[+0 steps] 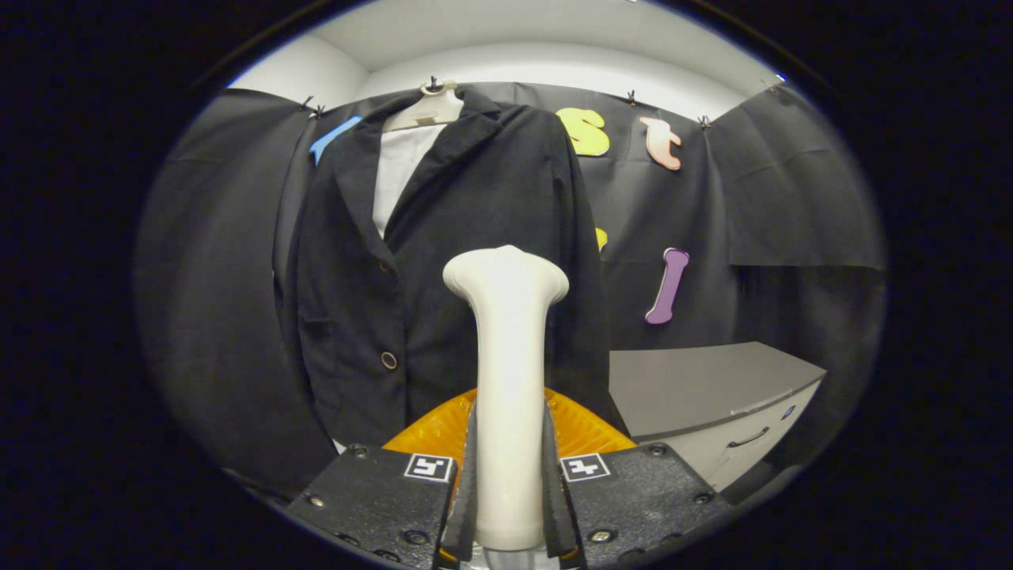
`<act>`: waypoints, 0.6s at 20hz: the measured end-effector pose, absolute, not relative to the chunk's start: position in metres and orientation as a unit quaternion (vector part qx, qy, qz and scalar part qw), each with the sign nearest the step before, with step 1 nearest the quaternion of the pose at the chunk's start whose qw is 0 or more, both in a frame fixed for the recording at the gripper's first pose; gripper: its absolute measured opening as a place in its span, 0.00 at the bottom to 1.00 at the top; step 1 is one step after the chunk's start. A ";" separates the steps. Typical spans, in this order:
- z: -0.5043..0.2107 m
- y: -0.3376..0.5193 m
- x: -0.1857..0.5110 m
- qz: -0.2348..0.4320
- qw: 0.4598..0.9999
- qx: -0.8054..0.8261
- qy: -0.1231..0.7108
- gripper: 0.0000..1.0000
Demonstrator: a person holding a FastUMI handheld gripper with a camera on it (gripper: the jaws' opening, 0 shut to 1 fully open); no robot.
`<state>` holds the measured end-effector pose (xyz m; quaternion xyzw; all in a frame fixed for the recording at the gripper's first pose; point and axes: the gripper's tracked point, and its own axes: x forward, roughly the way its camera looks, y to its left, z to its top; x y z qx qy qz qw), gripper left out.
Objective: Iron the clothes twice with a garment steamer, once on the left side and once on the right side.
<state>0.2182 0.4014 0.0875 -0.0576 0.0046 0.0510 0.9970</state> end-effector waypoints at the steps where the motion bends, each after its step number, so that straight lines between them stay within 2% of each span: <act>1: 0.084 0.401 0.218 0.051 0.997 -0.060 0.007 0.36; 12: 0.019 0.391 0.211 0.041 0.995 -0.076 0.054 0.36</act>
